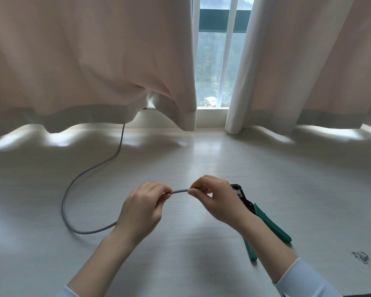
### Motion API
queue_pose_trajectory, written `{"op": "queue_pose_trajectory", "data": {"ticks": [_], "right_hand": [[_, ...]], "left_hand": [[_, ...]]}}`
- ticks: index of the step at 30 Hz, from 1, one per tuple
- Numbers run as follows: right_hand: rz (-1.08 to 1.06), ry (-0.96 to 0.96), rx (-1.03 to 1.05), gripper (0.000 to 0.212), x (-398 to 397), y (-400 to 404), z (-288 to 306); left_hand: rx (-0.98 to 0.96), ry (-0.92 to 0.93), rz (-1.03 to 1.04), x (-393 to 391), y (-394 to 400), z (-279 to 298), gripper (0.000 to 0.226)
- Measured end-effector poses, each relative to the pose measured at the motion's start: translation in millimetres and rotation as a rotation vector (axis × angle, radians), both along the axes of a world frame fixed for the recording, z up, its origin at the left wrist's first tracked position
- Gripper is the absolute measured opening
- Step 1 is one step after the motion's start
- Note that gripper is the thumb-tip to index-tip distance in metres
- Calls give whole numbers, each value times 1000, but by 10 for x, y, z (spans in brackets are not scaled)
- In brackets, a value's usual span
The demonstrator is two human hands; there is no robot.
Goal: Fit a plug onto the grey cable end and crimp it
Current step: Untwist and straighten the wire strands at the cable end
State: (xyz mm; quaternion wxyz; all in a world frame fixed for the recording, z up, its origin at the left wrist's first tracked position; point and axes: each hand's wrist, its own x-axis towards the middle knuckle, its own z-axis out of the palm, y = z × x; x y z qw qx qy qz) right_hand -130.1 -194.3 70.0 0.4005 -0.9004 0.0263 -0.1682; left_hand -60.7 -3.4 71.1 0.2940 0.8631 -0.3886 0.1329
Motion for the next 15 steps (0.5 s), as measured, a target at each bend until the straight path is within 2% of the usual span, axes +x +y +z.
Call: {"op": "queue_pose_trajectory", "data": {"ticks": [8, 15], "right_hand": [[-4, -24, 34, 7, -54, -86, -41], [-41, -81, 47, 9, -72, -70, -59]], "left_hand": [[-42, 106, 25, 5, 12, -66, 7], [-167, 464, -7, -14, -39, -19, 9]]}}
